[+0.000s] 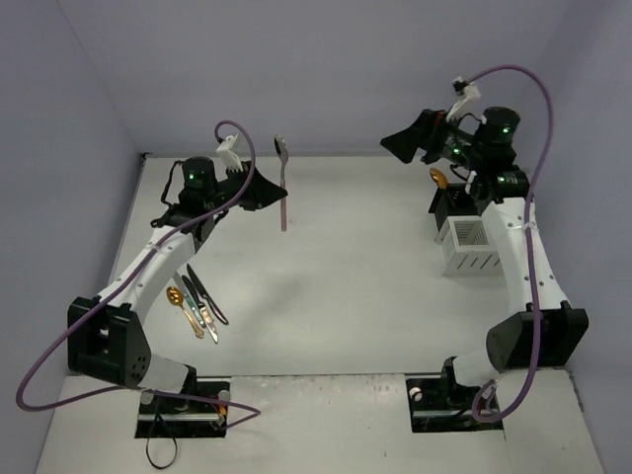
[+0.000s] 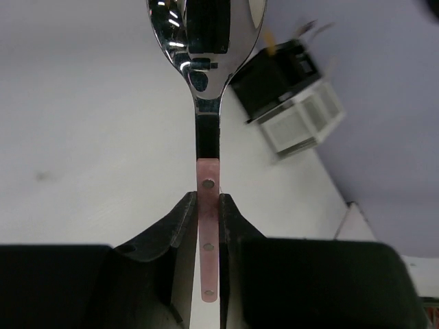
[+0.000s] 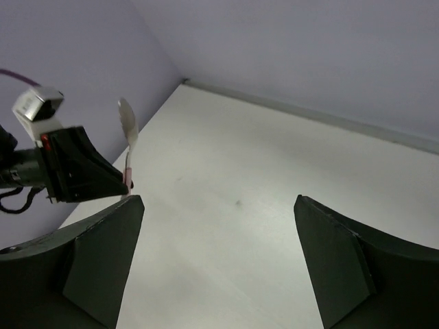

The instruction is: Sort the eating utensils into containers

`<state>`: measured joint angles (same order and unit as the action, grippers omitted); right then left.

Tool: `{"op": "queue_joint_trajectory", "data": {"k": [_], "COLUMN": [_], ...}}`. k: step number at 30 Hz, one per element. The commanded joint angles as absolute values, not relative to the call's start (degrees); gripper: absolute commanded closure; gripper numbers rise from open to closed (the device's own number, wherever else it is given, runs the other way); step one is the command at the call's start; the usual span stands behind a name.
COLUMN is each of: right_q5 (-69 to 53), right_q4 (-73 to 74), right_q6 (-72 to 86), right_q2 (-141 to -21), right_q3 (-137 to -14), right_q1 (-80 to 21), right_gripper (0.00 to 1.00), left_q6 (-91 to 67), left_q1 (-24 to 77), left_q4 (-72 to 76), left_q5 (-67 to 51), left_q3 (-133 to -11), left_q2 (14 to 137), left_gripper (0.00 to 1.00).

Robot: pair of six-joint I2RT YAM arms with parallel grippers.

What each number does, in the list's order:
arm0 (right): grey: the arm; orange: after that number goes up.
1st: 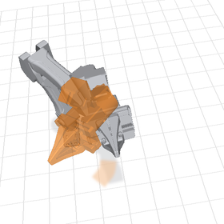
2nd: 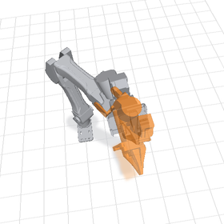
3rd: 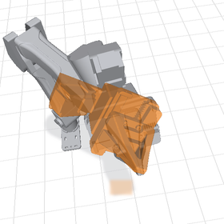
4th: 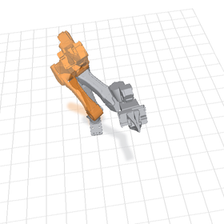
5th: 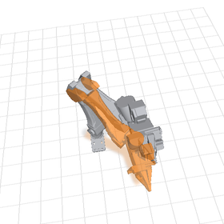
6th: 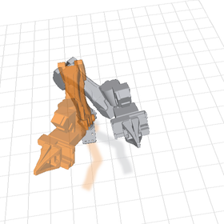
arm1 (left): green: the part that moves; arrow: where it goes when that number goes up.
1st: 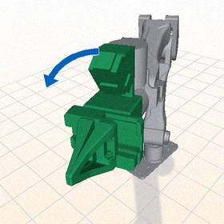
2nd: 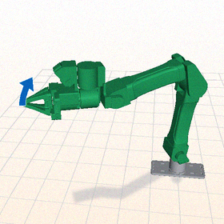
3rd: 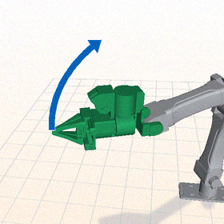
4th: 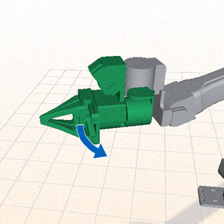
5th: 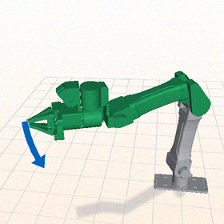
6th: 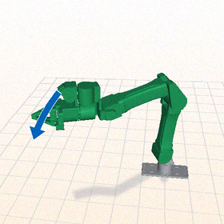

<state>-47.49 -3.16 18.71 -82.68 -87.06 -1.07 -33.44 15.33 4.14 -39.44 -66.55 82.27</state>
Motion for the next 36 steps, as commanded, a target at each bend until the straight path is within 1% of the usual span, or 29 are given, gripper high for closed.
{"op": "queue_joint_trajectory", "data": {"k": [1,3,6,14,16,22,25,27,34,36], "right_q5": [-49.09,-49.23,-50.41,-50.01,-49.84,-49.54,-49.57,-49.58,-49.75,-49.75], "right_q4": [-7.32,-8.47,-9.40,-9.40,-9.40,-9.58,-9.63,-9.68,-10.31,-10.37], "right_q6": [21.84,22.23,22.92,21.71,21.46,21.24,21.45,21.66,23.09,23.34], "right_q2": [-85.94,-87.50,-89.77,-92.37,-92.54,-93.14,-93.64,-93.79,-94.22,-94.22], "right_q3": [-88.33,-89.26,-91.35,-91.96,-91.68,-92.05,-92.51,-92.73,-92.77,-92.72], "right_q1": [-10.89,-14.54,-19.43,-24.55,-25.01,-25.08,-25.14,-25.14,-25.36,-25.40], "right_gripper": [0.12,0.13,0.15,0.16,0.23,0.58,0.66,0.67,0.77,0.78], "left_q6": [-43.77,-46.13,-47.01,-47.90,-48.06,-47.69,-47.06,-46.86,-45.04,-44.17], "left_q1": [16.11,16.81,18.86,20.68,20.90,21.24,21.67,21.80,21.86,21.96], "left_q4": [26.76,30.23,31.11,31.23,31.28,31.32,31.43,31.41,29.97,28.99], "left_q5": [-52.78,-54.57,-55.54,-55.11,-55.03,-54.70,-54.62,-54.46,-53.76,-53.25], "left_q3": [-64.00,-63.44,-63.45,-64.66,-64.85,-64.98,-64.90,-64.77,-64.64,-64.90], "left_q2": [78.31,77.65,76.83,77.14,77.49,77.81,77.70,77.78,78.18,78.22], "left_gripper": [1.00,1.00,1.00,1.00,1.00,1.00,1.00,1.00,1.00,1.00]}}
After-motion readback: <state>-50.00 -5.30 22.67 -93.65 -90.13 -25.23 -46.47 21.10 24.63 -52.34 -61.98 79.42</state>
